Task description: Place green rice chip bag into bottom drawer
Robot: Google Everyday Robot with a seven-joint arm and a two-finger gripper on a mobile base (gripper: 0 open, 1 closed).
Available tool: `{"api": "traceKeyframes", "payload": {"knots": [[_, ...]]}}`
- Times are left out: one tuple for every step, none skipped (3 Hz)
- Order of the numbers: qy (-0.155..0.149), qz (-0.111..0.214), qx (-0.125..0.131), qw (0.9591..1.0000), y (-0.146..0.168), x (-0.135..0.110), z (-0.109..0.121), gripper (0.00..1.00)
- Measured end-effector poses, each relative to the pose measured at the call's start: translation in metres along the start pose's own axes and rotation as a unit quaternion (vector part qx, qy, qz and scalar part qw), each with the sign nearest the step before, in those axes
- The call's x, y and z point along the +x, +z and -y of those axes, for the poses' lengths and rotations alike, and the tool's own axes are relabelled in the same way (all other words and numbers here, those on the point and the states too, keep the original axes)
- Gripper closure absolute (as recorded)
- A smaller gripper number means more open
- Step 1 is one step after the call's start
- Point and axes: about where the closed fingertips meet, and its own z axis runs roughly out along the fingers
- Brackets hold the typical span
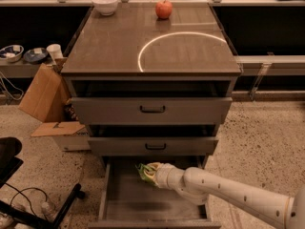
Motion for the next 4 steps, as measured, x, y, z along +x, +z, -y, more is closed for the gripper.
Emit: {"api": "traceKeyframes", "payload": {"knots": [[-0.022, -0.024, 0.025, 0.9992, 0.019, 0.008, -0.026, 1.0], [-0.022, -0.047, 0.063, 0.9967, 0.018, 0.019, -0.009, 0.83], [-0.022, -0.047, 0.063, 0.9967, 0.018, 0.019, -0.008, 0.6], [-0.022, -0.047, 0.063, 0.9967, 0.018, 0.019, -0.008, 0.36]]}}
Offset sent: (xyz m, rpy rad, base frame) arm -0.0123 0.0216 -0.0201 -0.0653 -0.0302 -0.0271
